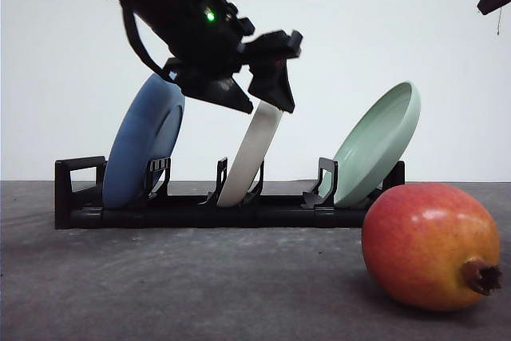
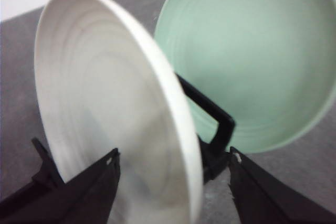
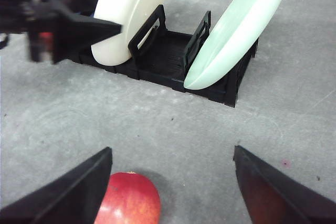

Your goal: Place pomegranate in white plate

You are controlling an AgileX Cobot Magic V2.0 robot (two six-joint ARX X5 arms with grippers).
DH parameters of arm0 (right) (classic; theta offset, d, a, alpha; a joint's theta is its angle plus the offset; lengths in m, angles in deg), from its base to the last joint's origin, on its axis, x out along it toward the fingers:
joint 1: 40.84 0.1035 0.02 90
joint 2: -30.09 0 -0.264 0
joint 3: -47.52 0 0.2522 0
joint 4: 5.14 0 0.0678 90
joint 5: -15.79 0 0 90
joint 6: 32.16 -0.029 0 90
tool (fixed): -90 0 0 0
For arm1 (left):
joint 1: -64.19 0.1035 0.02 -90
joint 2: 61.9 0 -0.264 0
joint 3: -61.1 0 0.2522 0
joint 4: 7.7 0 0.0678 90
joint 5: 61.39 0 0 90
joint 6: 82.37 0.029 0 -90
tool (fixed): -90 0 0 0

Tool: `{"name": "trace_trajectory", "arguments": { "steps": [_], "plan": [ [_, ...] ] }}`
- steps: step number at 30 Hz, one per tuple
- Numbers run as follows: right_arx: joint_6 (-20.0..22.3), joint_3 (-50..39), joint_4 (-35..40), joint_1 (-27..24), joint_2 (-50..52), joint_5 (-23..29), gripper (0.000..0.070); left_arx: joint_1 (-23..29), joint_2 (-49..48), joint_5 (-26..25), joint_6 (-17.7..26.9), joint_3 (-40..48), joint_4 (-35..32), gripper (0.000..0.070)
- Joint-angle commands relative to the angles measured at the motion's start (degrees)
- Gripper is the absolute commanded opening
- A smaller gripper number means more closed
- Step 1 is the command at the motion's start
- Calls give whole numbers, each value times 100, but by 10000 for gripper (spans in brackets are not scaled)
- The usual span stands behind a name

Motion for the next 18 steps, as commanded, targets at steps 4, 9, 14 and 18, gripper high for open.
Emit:
{"name": "trace_trajectory", "arguments": {
  "steps": [4, 9, 14, 18],
  "plan": [
    [22, 96, 63, 28, -20, 4, 469, -55, 291, 31, -110, -333, 16, 388],
    [22, 96, 63, 28, -20, 2, 469, -55, 333, 29, -110, -342, 21, 324],
    [22, 96, 63, 28, -20, 2, 469, -66, 333, 22, -114, -342, 23, 131],
    [22, 96, 63, 28, -20, 9, 469, -85, 331, 2, -278, -342, 49, 59]
  ]
}}
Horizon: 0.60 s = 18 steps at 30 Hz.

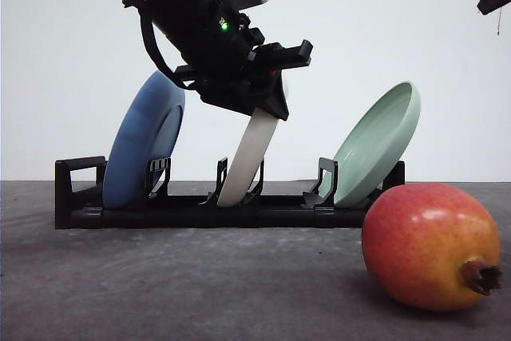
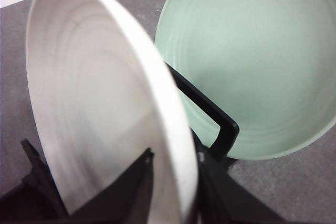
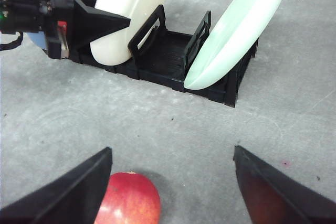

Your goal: Place pomegranate in white plate

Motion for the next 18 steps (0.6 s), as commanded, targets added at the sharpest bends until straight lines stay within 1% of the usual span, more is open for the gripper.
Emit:
{"name": "trace_trajectory", "arguments": {
  "steps": [1, 5, 6, 7, 18],
  "plan": [
    [22, 96, 63, 28, -20, 15, 469, -64, 122, 9, -245, -133, -26, 51],
    [22, 96, 61, 28, -20, 42, 468, -64, 115, 6, -563, -133, -28, 43],
    [22, 96, 61, 28, -20, 42, 469, -64, 98, 7, -576, -133, -24, 9],
    [22, 96, 61, 28, -20, 42, 469, -64, 88, 9, -576, -133, -26, 3],
    [22, 96, 61, 28, -20, 42, 469, -64, -486, 6, -576, -135, -15, 3]
  ]
}}
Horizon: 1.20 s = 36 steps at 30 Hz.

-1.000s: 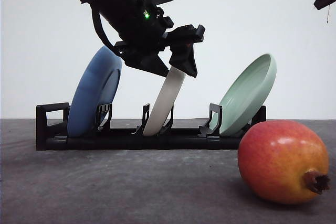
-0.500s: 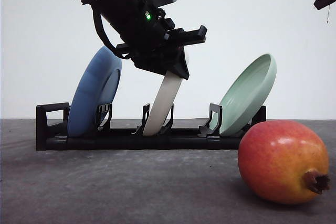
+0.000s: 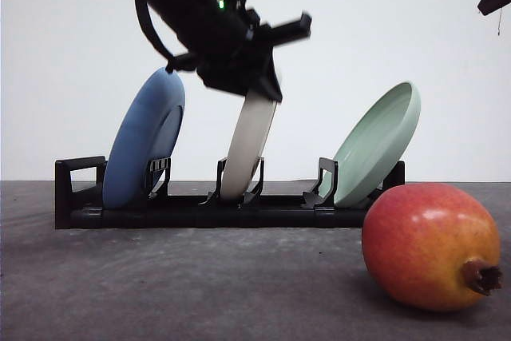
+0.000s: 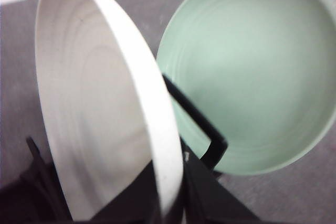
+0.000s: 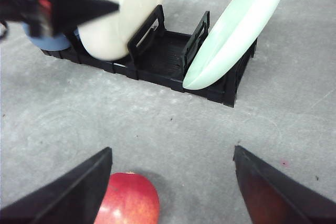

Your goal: Place pomegranate in white plate

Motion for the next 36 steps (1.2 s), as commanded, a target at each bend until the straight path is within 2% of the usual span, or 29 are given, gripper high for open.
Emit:
{"name": "trace_trajectory", "arguments": {
  "steps": [1, 7, 14, 17, 25, 30, 32, 36],
  "plan": [
    [22, 96, 61, 28, -17, 20, 469, -55, -140, 11, -18, -129, -98, 3],
    [20, 96, 63, 28, -17, 20, 469, -55, -696, -30, -340, -131, 162, 3],
    [22, 96, 61, 28, -17, 20, 469, -84, -1461, -502, -440, -115, 501, 4],
    [19, 96, 59, 28, -17, 18, 469, -164, -1872, -538, -461, 31, 610, 4],
    [-24, 96, 57, 28, -18, 18, 469, -486, -3215, -461, -471, 1394, 318, 4],
    [-22, 96, 54, 28, -20, 20, 469, -758, -4036, -262, -611, 2154, 477, 4],
    [-24, 96, 50, 28, -20, 18, 469, -877, -4263, -82, -532, 2265, 901, 4],
    [-24, 96, 37, 28, -20, 18, 468, -1187, -4525, -47, 226, 2275, 1881, 4]
  ]
}}
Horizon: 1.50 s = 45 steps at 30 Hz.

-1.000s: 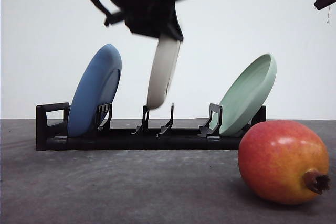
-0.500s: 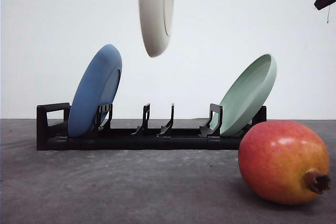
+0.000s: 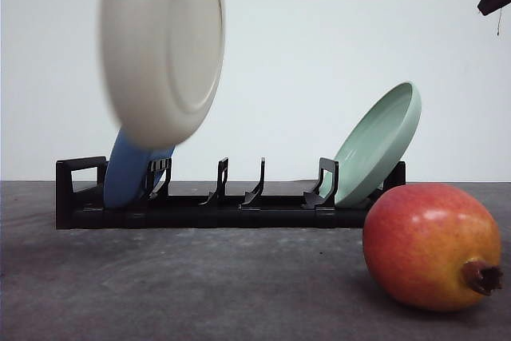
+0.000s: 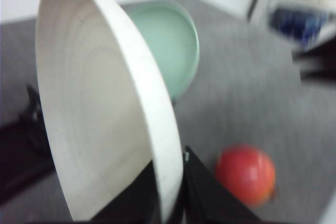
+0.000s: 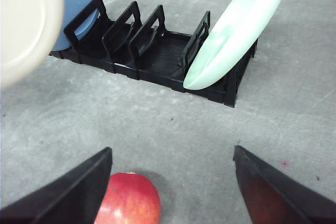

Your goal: Place pomegranate in white plate

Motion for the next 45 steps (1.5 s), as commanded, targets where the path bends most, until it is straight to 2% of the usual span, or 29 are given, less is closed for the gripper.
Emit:
{"name": "trace_trajectory", "arguments": {
  "steps": [1, 4, 7, 11, 16, 23, 26, 29, 32, 37, 40, 42, 45],
  "plan": [
    [-20, 96, 44, 28, -24, 20, 469, -212, 8, -23, 687, -35, 246, 4],
    [-17, 96, 50, 28, -24, 20, 469, -534, 19, -14, 1226, -35, 615, 4],
    [-17, 96, 44, 28, -24, 20, 469, -839, 150, 129, 1539, -37, 955, 4],
    [-17, 96, 46, 28, -24, 20, 469, -1180, 506, 780, 1953, -39, 1285, 4],
    [-15, 96, 50, 28, -24, 20, 469, -1500, 1202, 1499, 2558, -81, 1343, 4],
    [-11, 96, 46, 28, -24, 18, 469, -1848, 2252, 2141, 3012, -129, 1345, 4],
    [11, 96, 48, 28, -24, 18, 469, -1933, 2642, 2389, 3027, -138, 1347, 4],
    [31, 96, 46, 28, -24, 20, 469, -1992, 2927, 2424, 3025, -138, 1343, 13],
    [31, 96, 48, 28, -24, 20, 469, -2042, 3113, 2424, 2996, -138, 1345, 76],
    [31, 96, 46, 28, -24, 18, 469, -2133, 3202, 2422, 2949, -141, 1348, 241],
    [31, 96, 44, 28, -24, 20, 469, -2162, 3198, 2341, 2744, -203, 1450, 339],
    [31, 96, 44, 28, -24, 20, 469, -2151, 3196, 2061, 2529, -336, 1710, 402],
    [31, 96, 46, 28, -24, 20, 469, -2023, 3146, 1270, 2242, -629, 2196, 437]
  ]
}}
